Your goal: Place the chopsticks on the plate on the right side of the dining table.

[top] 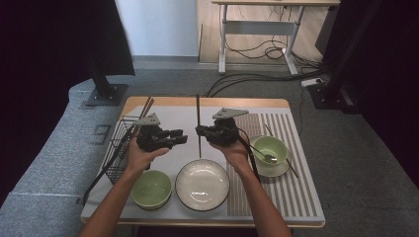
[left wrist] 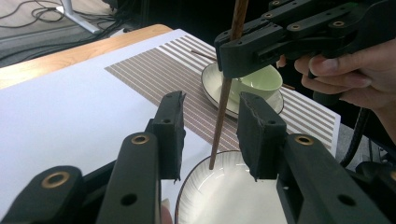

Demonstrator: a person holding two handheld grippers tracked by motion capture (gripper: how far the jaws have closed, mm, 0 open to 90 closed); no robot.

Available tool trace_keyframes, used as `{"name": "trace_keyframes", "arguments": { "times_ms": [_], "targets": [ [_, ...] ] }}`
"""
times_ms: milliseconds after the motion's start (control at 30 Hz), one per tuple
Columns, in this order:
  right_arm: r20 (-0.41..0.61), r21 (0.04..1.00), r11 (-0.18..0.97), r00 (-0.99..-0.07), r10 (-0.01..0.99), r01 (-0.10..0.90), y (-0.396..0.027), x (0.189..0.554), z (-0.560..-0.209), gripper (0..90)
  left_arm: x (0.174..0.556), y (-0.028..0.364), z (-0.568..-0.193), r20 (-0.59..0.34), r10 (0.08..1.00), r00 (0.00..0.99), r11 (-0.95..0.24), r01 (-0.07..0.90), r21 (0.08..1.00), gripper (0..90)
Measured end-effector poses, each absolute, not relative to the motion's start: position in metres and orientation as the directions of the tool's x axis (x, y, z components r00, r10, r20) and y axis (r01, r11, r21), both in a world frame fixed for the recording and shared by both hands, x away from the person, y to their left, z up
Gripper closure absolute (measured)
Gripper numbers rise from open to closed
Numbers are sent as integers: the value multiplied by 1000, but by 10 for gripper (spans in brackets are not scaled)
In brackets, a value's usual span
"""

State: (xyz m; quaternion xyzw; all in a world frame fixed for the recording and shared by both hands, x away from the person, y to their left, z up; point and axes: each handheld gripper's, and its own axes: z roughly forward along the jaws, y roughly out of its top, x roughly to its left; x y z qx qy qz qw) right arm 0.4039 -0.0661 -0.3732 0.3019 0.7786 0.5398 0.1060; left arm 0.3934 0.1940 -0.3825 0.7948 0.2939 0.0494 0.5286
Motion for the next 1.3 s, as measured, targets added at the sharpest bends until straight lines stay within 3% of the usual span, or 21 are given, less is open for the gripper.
{"name": "trace_keyframes", "arguments": {
  "times_ms": [1300],
  "targets": [
    [161,919,213,-809,565,332,-54,401,-355,846,398,181,-400,-244,512,824,-316,444,838,629]
  ]
}}
